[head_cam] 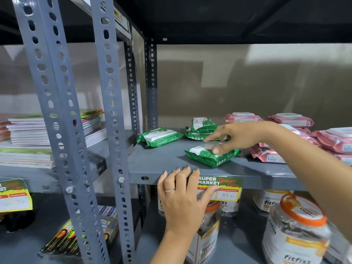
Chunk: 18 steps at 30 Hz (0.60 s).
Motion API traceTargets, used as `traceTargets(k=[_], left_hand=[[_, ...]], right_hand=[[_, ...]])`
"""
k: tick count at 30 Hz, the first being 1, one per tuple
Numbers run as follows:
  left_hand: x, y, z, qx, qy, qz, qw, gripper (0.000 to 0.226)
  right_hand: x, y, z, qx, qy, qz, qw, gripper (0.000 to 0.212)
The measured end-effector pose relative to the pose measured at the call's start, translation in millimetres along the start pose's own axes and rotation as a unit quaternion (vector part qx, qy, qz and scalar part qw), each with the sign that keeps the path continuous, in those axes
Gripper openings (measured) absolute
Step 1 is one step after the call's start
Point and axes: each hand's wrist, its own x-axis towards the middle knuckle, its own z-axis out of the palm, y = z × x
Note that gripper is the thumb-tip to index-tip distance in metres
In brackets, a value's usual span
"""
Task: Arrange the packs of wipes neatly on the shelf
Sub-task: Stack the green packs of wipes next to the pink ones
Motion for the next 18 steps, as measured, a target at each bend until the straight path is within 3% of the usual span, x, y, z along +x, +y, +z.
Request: traceTargets(k=[4, 12, 18], left_hand=[[-0.1, 0.0, 0.0, 0.001, -0.001, -0.001, 1.0, 0.06], [-0.4, 0.4, 0.0, -0.006, -0.009, -0.006, 1.0, 0.06], [-0.6, 0.2, -0.1, -0.007, -0.006, -0.005, 1.0, 0.059]], right_hand=[[-3.4, 9.4, 1.6, 0.043, -0.072, -0.022, 0.996, 0.053], [1.6, 4.0, 12.8, -0.031, 0.062, -0.026, 0.997, 0.049], [6.0, 5.8, 15.4, -0.059, 0.088, 0.009, 0.994, 0.053]])
